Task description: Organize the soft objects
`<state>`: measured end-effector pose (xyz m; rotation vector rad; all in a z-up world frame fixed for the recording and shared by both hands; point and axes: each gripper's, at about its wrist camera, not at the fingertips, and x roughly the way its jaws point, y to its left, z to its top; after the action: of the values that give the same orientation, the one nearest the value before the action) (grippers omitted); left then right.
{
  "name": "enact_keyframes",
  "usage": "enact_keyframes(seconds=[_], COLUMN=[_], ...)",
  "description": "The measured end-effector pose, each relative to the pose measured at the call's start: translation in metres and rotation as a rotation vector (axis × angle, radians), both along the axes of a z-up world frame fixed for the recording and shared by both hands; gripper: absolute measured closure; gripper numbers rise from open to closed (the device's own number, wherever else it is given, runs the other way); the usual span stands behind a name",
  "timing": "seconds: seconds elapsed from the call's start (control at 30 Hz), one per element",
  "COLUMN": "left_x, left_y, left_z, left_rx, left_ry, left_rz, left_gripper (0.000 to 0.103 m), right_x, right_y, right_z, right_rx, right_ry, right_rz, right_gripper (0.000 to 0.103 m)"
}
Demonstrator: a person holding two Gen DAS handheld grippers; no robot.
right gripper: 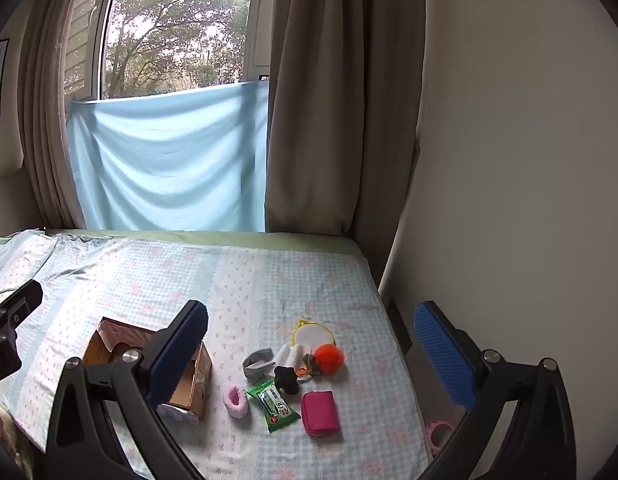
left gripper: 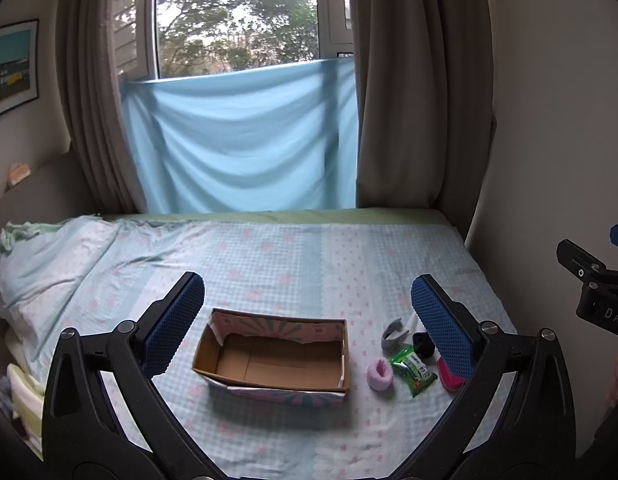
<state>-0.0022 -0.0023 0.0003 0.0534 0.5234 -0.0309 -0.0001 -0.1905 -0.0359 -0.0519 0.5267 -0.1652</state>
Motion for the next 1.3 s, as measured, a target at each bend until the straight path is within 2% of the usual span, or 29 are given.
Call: enact_keyframes(seconds=[1.3], left_x=[0.0015], left_y=[-0.0020], left_z=[-0.0033], left_rx=[-0.002], left_ry=[0.005], left_rz=[-0.011], left_gripper=[0.000], right_x=[0.0028], right_y=[0.0009], right_z=[0.0011], right_rx=[0.005], right_ry=[0.006], right_rz=[0.000], right_gripper=[0.000])
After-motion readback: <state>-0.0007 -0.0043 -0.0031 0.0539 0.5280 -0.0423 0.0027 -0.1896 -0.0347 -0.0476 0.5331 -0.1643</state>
